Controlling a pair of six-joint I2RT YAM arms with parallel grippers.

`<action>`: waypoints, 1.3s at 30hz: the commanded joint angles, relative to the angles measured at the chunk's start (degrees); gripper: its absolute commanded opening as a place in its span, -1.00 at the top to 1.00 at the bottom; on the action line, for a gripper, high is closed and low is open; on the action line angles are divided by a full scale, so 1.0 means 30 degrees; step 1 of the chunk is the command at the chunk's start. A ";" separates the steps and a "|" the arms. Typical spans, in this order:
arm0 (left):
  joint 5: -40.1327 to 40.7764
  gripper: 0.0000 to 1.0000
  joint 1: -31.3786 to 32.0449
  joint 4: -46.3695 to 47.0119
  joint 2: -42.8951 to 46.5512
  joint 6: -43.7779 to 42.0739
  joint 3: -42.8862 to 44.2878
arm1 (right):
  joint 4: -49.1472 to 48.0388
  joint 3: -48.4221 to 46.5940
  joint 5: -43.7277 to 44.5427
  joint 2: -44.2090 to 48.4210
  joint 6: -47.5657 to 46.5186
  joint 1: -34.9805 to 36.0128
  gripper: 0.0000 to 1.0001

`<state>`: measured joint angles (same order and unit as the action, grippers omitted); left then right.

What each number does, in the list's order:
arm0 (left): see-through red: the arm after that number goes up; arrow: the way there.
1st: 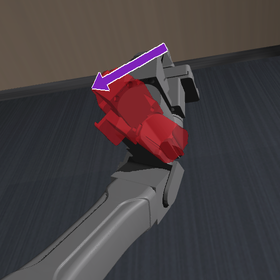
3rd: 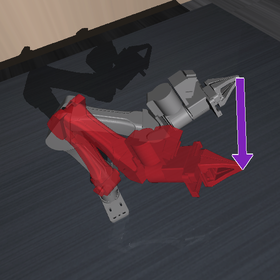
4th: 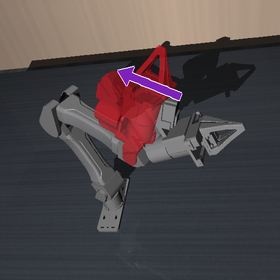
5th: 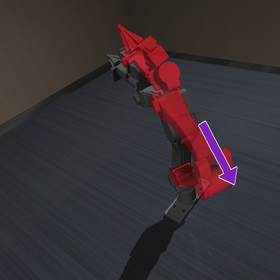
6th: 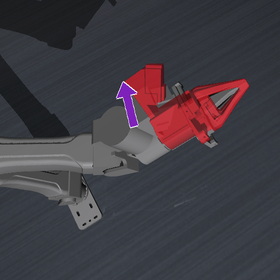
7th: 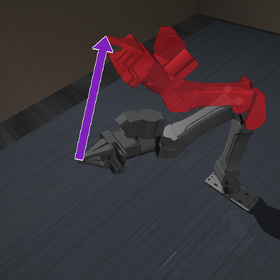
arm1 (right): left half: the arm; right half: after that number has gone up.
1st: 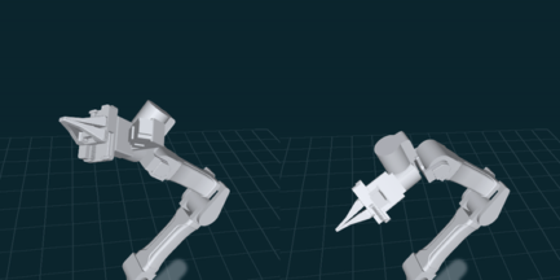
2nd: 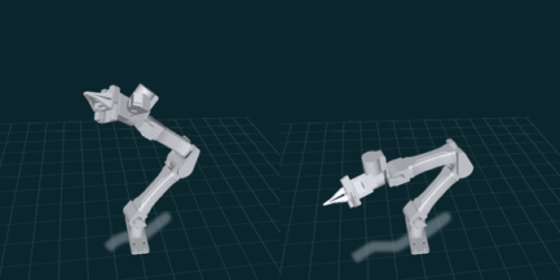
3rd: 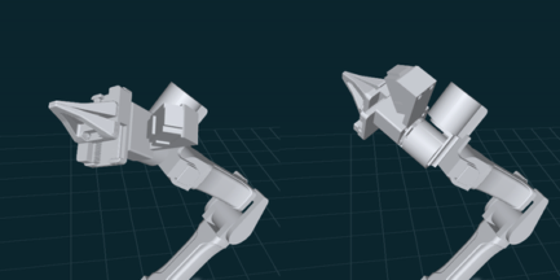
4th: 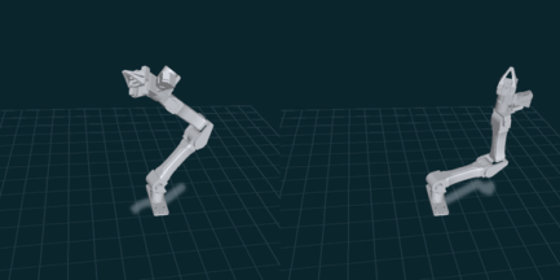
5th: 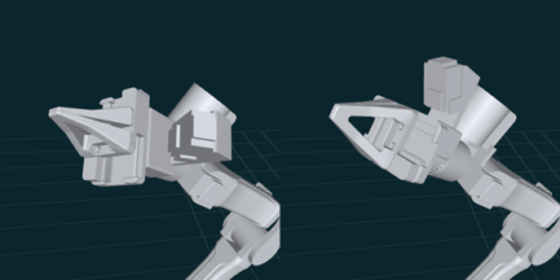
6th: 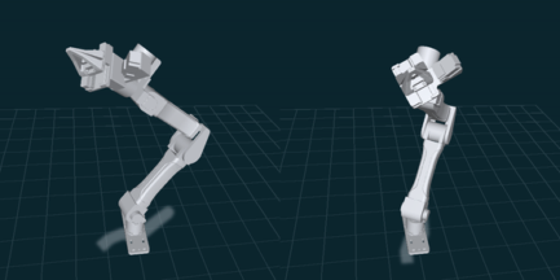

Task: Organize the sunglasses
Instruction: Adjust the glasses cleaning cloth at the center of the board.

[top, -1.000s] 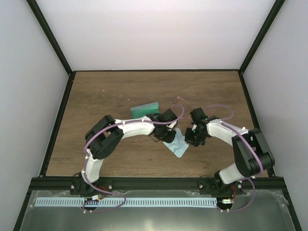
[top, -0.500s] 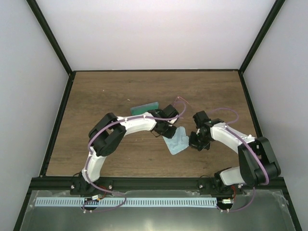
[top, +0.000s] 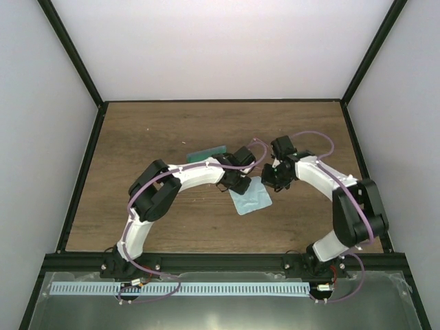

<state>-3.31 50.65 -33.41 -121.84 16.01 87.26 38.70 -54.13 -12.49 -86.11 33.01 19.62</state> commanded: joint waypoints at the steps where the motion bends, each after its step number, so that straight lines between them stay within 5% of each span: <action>1: 0.0868 0.35 -0.0128 -0.1114 0.0880 0.0264 -0.0846 | -0.0853 -0.0060 -0.0724 -0.1463 -0.0495 -0.0233 0.99; 16: 0.1469 0.20 -0.0173 -0.1031 0.2499 0.1226 -0.0658 | -0.1305 0.4123 -0.1360 -0.1481 -0.0408 -0.0243 0.98; 19: 0.2088 0.01 -0.0337 -0.1012 0.2879 0.1766 -0.0365 | -0.0604 0.4334 -0.1064 -0.0849 -0.0364 -0.0266 0.97; 27: 0.2579 -0.98 -0.1351 -0.0142 0.3573 0.3028 -0.0873 | 0.0993 0.3668 -0.2149 0.0671 -0.1099 -0.0263 0.96; 32: 0.2355 -1.00 -0.1370 0.0998 0.4067 0.3631 -0.1988 | 0.0833 0.2119 -0.2137 0.1726 -0.1710 -0.0411 0.84; 36: 0.1175 -1.00 -0.1359 0.2061 0.4489 0.4710 -0.3287 | 0.0786 -0.0473 -0.0455 0.0454 -0.2457 -0.0997 0.38; 39: 0.1033 -0.86 -0.1383 0.2244 0.4803 0.5989 -0.4116 | 0.0650 -0.2348 0.1073 -0.1339 -0.3060 -0.1009 0.29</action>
<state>1.58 46.44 -29.52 -110.06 28.60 77.49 41.69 -53.93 -15.66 -84.88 27.07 17.37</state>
